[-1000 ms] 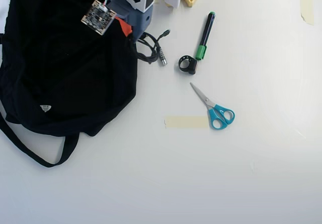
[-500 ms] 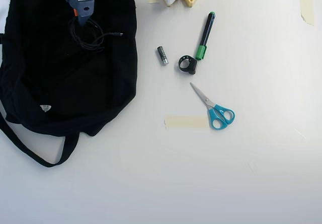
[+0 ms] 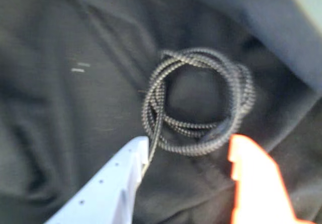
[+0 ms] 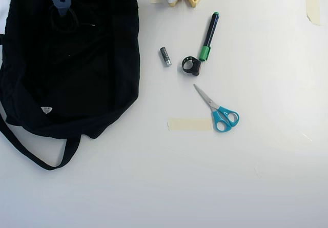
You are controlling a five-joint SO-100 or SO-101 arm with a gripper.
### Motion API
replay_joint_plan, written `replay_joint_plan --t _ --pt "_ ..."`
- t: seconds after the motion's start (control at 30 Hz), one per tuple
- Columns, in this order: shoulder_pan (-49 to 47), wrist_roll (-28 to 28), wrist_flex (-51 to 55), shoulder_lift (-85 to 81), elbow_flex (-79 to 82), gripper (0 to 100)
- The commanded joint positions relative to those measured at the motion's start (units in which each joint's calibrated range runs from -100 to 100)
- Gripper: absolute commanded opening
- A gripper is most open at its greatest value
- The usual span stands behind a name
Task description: Put the cable into the black bag
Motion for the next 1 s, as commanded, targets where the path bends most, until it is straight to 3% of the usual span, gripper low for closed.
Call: replay_joint_plan --t 0.0,0.1,0.2,0.3,0.33,0.37,0.4,0.67,0.97 --pt "-6.3 -0.3 8.3 -7.8 -9.7 24" --pt "-21.5 -0.4 15.9 -13.2 -9.0 23" --pt "-37.8 -3.1 15.9 -12.2 -8.9 2" --pt "-49.4 -6.4 17.7 -13.9 -9.3 2" --pt "-52.7 -5.6 21.3 -17.5 -9.4 2" --pt "-55.2 -1.0 25.2 -20.0 -8.2 2" --pt "-55.3 0.9 25.8 -22.5 -6.3 2" --pt "-57.2 1.3 25.2 -33.0 6.0 2" --pt "-58.4 0.7 9.4 -48.0 34.6 2"
